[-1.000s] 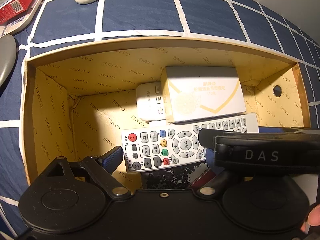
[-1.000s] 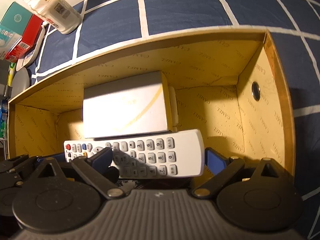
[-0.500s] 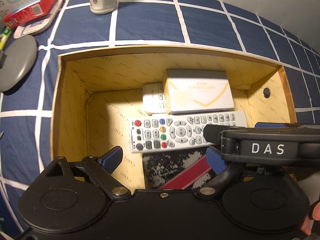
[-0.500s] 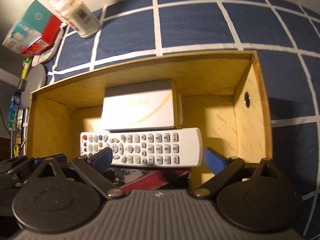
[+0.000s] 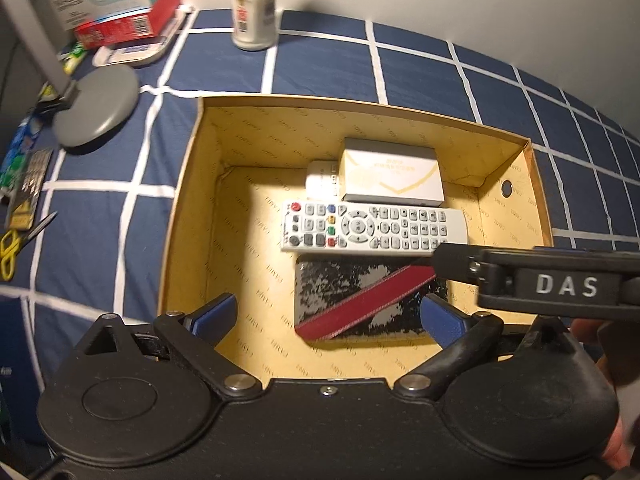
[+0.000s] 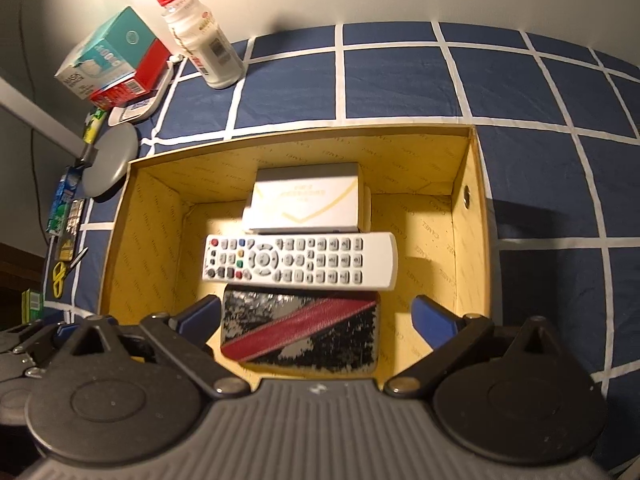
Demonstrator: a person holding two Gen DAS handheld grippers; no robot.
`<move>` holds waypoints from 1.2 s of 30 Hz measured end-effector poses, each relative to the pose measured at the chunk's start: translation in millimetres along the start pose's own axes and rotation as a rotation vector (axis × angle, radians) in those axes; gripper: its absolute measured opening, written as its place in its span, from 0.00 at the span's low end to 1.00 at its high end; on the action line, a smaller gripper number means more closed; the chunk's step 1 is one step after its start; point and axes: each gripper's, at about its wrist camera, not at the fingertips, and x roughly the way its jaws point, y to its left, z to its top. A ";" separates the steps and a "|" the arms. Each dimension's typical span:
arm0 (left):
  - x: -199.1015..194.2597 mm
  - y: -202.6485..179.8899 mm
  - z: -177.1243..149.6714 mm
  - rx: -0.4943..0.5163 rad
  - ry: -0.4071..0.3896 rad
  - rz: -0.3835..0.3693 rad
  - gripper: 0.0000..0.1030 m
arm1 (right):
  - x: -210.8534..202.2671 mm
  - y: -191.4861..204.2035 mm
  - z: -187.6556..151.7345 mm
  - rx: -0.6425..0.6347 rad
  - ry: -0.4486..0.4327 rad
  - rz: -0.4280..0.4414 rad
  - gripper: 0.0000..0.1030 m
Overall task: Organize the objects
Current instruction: 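Lower the TV remote beside the small box and open both grippers, then lift both grippers out of the box toward the white flat plate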
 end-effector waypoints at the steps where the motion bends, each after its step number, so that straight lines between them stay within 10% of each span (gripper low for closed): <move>1: -3.3 -0.3 -3.4 -0.007 -0.003 0.009 0.96 | -3.2 -1.2 -3.2 -0.003 -0.003 0.000 1.00; 36: -51.8 -144.6 -137.0 -0.104 -0.040 0.138 1.00 | -104.6 -142.2 -109.6 -0.061 -0.017 0.029 1.00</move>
